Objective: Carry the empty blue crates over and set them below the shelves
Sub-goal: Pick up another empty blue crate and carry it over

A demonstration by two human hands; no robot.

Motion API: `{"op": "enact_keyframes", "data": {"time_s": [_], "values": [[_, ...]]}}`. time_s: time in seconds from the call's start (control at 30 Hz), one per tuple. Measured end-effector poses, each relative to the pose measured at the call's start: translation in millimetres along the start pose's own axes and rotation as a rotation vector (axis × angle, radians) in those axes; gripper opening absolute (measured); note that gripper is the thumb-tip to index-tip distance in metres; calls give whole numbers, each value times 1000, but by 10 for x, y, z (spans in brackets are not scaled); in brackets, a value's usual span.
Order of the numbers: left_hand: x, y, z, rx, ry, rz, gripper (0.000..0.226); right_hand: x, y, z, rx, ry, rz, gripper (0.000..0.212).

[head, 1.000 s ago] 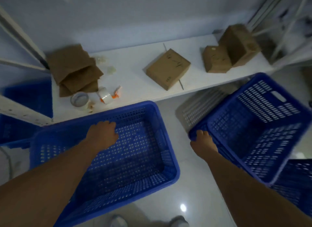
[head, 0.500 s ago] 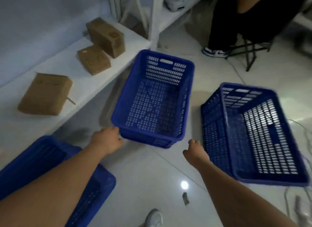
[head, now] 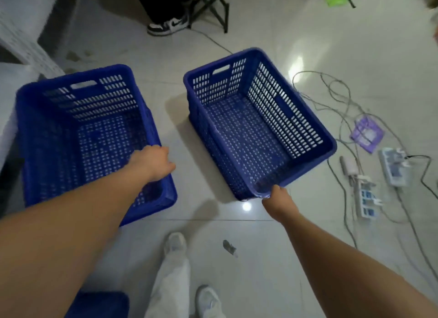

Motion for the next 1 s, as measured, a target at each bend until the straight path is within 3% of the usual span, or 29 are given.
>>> {"op": "enact_keyframes", "data": {"time_s": [0.3,0.6,0.77,1.0], "values": [[-795,-1213,455,18,-150,-108,56,-317,-602,179,-40,-232,-212,45],[-1417,-1980,670,46,-186,-182,49,-710,-1151,363,-128,-445,-404,46],[-1755,-2399,723,44,-190,-175,35,-1069,-1376,546,-200,-539,-602,52],[-2022,-3036,944,82,-161,-104,43,-1408,-1872,640,-210,-607,-772,57]]}}
Point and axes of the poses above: each hand's wrist, its own y-axis away from the middle knuckle, its own z-axis out of the back of the hand, x = y × z, the point moved 9 cm from there along -y, towards the middle knuckle, and after that the axes turned 9 degrees about z, right-handed, at the moved point
